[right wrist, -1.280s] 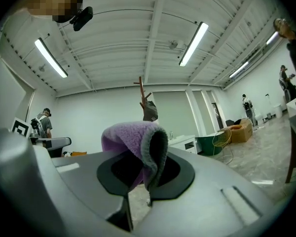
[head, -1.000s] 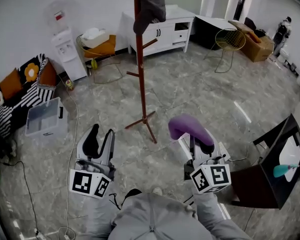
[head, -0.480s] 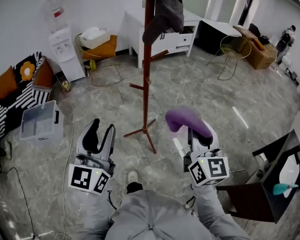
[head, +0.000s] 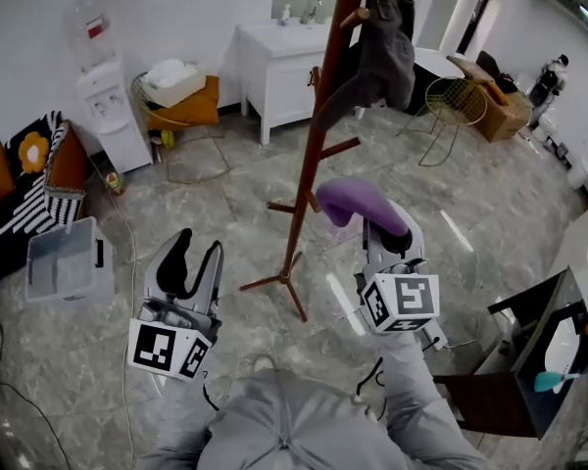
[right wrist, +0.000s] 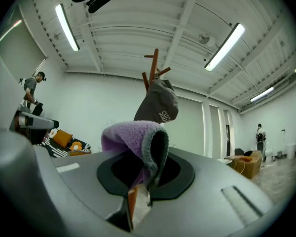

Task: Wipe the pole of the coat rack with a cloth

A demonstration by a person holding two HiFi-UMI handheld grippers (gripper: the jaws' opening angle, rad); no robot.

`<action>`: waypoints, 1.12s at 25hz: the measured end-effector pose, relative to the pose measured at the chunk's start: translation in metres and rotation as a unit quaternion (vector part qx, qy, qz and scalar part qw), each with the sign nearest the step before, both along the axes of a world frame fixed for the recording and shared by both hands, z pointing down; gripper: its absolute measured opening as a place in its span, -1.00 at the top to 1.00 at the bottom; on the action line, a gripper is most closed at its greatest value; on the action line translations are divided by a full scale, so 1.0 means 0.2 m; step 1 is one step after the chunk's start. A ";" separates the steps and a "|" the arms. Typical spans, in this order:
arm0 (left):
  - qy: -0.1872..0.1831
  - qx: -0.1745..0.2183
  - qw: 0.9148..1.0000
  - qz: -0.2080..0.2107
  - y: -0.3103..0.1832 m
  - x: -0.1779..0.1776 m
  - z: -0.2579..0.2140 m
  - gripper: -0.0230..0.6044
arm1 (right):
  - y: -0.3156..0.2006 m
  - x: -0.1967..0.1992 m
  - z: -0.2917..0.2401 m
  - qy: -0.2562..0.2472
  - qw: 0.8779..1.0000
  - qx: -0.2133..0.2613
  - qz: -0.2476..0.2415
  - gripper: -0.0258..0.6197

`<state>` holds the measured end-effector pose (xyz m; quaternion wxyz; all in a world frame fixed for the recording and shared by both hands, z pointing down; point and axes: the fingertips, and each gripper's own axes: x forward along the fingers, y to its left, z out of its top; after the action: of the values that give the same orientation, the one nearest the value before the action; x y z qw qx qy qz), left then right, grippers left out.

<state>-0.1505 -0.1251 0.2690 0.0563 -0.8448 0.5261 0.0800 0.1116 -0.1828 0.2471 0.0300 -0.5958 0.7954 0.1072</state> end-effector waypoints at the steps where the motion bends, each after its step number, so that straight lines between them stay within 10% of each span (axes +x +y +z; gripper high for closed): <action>1: 0.000 0.000 1.000 0.001 -0.03 -0.03 0.00 0.27 | -0.05 -0.02 -0.01 0.015 1.000 0.004 0.006 0.78; 28: 0.039 -0.033 0.997 -0.057 -0.33 -0.14 0.15 0.27 | -0.67 -0.26 0.37 0.300 0.952 -0.066 -0.011 0.79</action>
<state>-0.1786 -0.1901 0.2980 0.0121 -0.8113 0.5772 0.0916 0.0606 -0.3178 0.3208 -0.2478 -0.5277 0.7799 0.2278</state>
